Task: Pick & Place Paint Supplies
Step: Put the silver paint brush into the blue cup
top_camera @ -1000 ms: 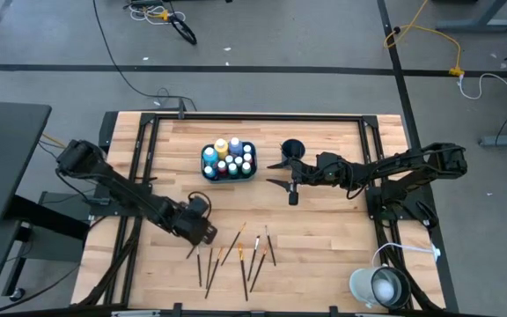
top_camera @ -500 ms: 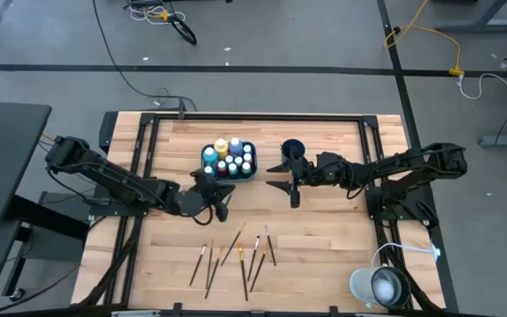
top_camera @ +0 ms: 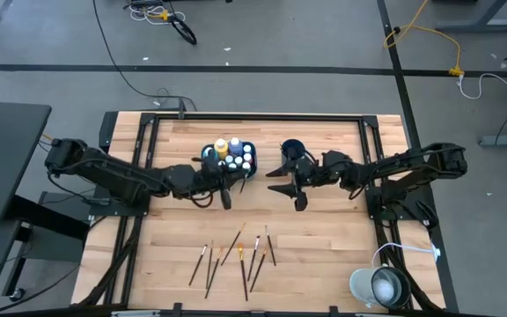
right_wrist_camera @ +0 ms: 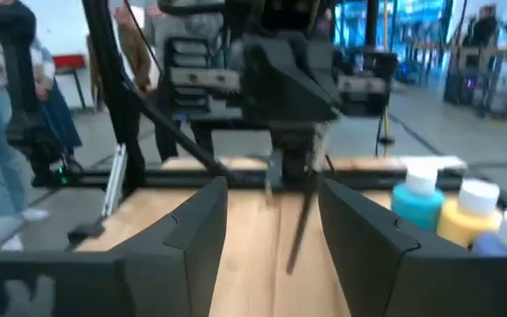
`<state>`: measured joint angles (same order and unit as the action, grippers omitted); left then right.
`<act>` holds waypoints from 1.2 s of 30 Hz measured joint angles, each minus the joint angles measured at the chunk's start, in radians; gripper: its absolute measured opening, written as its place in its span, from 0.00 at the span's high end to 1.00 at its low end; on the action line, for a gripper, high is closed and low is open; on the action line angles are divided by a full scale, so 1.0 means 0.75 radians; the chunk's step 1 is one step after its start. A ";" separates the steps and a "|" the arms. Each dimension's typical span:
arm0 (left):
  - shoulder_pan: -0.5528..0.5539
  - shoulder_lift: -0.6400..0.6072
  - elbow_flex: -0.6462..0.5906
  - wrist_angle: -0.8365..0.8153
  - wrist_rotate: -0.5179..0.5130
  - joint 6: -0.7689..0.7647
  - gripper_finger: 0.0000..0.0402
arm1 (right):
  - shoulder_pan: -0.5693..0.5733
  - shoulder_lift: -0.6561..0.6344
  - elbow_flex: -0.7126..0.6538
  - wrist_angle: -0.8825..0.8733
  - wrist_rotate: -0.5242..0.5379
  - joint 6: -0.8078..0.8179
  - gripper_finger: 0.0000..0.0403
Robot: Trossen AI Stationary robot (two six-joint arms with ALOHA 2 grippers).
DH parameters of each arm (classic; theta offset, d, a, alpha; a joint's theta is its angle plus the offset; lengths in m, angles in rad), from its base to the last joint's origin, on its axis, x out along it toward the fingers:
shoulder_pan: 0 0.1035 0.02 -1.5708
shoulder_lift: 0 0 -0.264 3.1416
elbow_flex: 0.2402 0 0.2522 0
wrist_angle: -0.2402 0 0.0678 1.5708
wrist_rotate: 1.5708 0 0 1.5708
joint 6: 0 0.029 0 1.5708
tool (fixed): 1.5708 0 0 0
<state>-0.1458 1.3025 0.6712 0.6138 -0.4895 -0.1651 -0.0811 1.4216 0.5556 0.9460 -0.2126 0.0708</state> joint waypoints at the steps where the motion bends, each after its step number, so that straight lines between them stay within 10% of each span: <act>1: 0.008 0.000 0.000 0.014 0.014 0.015 1.00 | 0.000 0.000 0.002 0.012 0.023 0.000 0.55; 12: 0.025 -0.001 0.001 0.138 0.077 0.130 1.00 | -0.050 0.001 0.278 -0.518 0.119 -0.044 0.55; 36: 0.025 -0.001 0.002 0.218 0.071 0.200 1.00 | -0.047 0.373 0.480 -0.219 -0.090 -0.005 0.63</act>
<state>-0.1272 1.3022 0.6724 0.7776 -0.4360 -0.0152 -0.1165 1.7012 0.9157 0.7817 -0.2800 0.0673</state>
